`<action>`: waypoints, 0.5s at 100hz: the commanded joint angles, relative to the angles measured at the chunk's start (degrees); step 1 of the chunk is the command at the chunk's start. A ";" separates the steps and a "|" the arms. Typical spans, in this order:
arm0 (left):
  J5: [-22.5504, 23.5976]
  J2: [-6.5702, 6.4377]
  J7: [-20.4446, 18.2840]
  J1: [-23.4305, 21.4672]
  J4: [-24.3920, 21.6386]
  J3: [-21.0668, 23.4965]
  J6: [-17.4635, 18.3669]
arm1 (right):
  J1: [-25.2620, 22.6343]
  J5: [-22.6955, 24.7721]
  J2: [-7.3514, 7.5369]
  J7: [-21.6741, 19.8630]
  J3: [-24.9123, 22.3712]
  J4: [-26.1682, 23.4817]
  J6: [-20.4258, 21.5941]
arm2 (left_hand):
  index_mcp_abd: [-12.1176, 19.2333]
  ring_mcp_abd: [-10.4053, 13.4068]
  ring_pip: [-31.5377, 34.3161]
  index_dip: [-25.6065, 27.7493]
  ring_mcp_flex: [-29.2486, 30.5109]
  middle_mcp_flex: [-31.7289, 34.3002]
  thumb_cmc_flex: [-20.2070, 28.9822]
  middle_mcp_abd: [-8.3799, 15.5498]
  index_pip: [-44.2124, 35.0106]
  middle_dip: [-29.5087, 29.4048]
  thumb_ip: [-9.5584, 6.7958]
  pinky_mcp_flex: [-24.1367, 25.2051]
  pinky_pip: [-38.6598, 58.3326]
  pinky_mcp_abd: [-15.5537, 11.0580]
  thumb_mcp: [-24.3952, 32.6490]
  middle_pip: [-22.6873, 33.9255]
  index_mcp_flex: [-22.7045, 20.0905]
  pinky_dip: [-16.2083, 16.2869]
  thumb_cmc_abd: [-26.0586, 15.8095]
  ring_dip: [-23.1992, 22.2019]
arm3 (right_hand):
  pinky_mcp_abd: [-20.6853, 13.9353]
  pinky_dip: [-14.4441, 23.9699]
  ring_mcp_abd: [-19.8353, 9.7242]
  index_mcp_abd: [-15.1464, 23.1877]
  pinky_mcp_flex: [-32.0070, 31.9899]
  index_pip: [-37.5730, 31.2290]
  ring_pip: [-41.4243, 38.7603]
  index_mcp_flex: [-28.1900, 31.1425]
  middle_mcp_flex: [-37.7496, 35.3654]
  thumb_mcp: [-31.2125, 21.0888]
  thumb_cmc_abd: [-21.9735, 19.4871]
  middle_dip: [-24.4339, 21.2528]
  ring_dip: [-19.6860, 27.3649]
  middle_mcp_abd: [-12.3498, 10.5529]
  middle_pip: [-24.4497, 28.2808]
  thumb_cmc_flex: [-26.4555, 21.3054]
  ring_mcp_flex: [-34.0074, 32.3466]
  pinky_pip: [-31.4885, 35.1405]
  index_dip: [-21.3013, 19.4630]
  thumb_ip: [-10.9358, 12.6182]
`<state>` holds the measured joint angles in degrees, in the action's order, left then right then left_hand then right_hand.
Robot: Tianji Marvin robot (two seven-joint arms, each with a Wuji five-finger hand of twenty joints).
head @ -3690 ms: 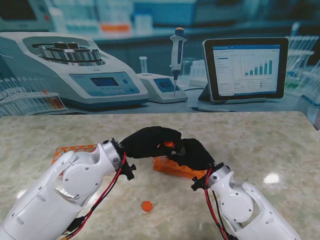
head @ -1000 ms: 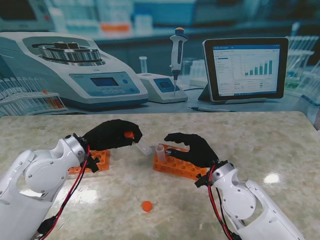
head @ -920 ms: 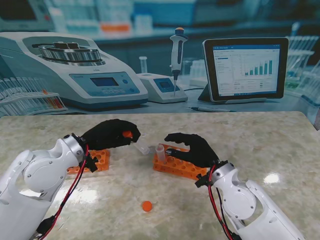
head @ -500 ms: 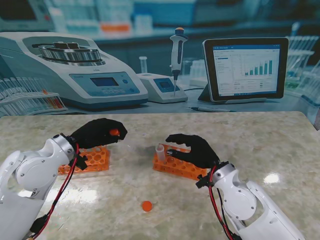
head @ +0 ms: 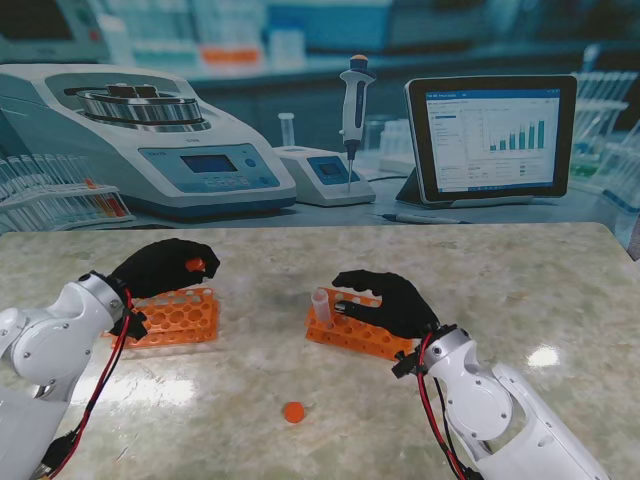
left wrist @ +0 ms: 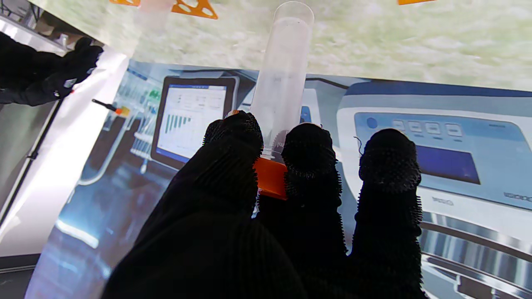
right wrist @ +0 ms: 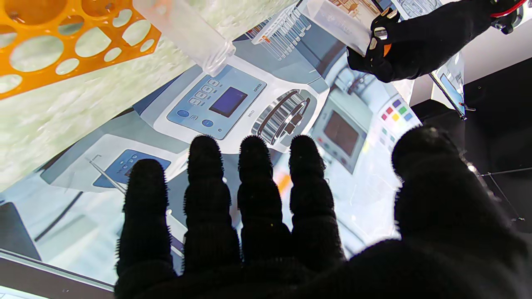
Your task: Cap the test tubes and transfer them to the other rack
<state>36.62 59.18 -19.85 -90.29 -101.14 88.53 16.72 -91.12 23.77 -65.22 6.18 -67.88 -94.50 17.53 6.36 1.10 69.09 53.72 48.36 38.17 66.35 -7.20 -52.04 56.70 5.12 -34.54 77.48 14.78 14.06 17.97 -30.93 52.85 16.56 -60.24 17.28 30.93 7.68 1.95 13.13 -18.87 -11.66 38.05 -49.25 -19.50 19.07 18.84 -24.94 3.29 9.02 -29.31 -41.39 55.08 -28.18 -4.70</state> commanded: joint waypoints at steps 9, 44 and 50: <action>0.69 -0.16 0.63 -0.06 1.99 0.77 -0.37 | -0.12 -0.27 -0.16 -0.04 0.31 0.63 -0.40 | 0.35 3.01 1.35 6.02 0.27 11.84 7.61 5.20 -13.23 5.37 -2.70 0.57 0.49 1.40 16.93 23.40 -5.65 2.91 -9.97 -0.92 | 0.60 -0.95 -0.45 -0.07 -0.35 -0.53 -0.23 -0.91 0.42 0.41 -1.69 -0.11 0.66 -0.38 0.45 -0.34 0.97 0.32 -0.02 1.41; 3.04 -0.02 2.65 0.63 5.58 2.29 -0.62 | -0.38 -0.19 -0.20 0.23 0.19 0.91 -0.41 | 0.24 2.76 1.51 5.98 0.13 11.82 7.61 5.05 -13.27 5.74 -2.56 0.93 0.51 1.66 17.08 23.40 -5.78 3.21 -9.80 -1.06 | 0.60 -0.94 -0.45 -0.14 -0.39 -0.55 -0.24 -0.83 0.36 0.54 -1.71 -0.09 0.66 -0.44 0.46 -0.56 0.92 0.29 -0.06 1.45; 3.41 0.00 2.99 0.72 6.23 2.54 -0.64 | -0.38 -0.18 -0.19 0.21 0.19 1.00 -0.40 | 0.11 2.60 1.56 5.98 0.11 11.79 7.61 4.97 -13.29 5.79 -2.55 0.99 0.55 1.70 17.14 23.38 -5.80 3.28 -9.78 -1.10 | 0.58 -0.93 -0.38 -0.18 -0.40 -0.54 -0.25 -0.84 0.38 0.58 -1.73 -0.09 0.66 -0.35 0.44 -0.54 0.89 0.29 -0.06 1.45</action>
<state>39.69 59.25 -16.97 -89.62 -95.88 90.66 16.43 -91.06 23.69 -65.24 6.42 -67.81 -93.70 17.41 6.37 1.10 69.13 53.74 48.36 38.17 66.35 -7.21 -52.07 57.26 5.13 -33.97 77.48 15.11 14.06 18.02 -30.93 52.89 16.57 -60.27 17.30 30.93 7.68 1.95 13.13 -18.87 -11.66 38.05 -49.25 -19.50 19.07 18.84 -24.94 3.29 9.03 -29.36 -41.39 55.08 -28.17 -4.70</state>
